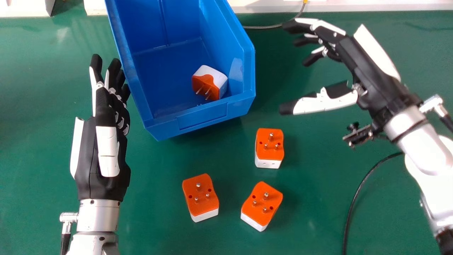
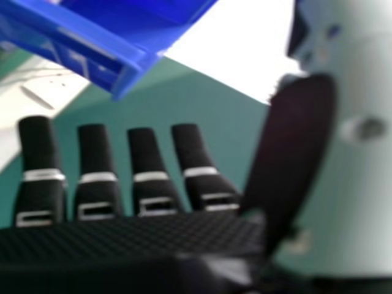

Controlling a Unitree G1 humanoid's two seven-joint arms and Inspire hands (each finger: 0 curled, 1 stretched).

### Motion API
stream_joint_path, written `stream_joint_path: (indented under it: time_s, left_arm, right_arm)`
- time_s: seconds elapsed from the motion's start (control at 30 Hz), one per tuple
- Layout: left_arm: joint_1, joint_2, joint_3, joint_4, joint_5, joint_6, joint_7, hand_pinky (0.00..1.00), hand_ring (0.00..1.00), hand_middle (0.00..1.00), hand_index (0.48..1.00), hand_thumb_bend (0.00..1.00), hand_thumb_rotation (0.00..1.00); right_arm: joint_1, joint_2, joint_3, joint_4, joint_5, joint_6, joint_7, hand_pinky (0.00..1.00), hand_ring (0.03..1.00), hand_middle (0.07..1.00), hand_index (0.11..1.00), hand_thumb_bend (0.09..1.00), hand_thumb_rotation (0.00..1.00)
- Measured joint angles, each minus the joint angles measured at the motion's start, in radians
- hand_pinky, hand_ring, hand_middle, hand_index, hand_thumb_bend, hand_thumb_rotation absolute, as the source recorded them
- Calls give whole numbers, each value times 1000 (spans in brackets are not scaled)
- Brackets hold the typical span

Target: Pick all objects and put in blue box

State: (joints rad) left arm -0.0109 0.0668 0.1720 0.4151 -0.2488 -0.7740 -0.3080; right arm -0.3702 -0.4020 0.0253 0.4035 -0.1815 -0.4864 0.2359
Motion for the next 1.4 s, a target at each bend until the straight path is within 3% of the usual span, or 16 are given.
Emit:
stream_joint_path:
  time_s: [0.67,1.27,1.4]
  left_arm:
    - [2,0,-1,-3,1,1,-1,1000,1000,1000,1000,873,1000]
    - [2,-1,-1,-5,0,0,-1,1000,1000,1000,1000,872,1000]
    - [1,-1,-1,-6,0,0,-1,1000,1000,1000,1000,872,1000]
  right_arm:
    - [85,1,13,-51,-21,40,10,652,804,868,811,888,221]
    - [113,-1,107,15,-127,-8,4,634,827,878,825,917,270]
    - [105,-2,130,67,-143,-34,6,677,829,875,826,920,278]
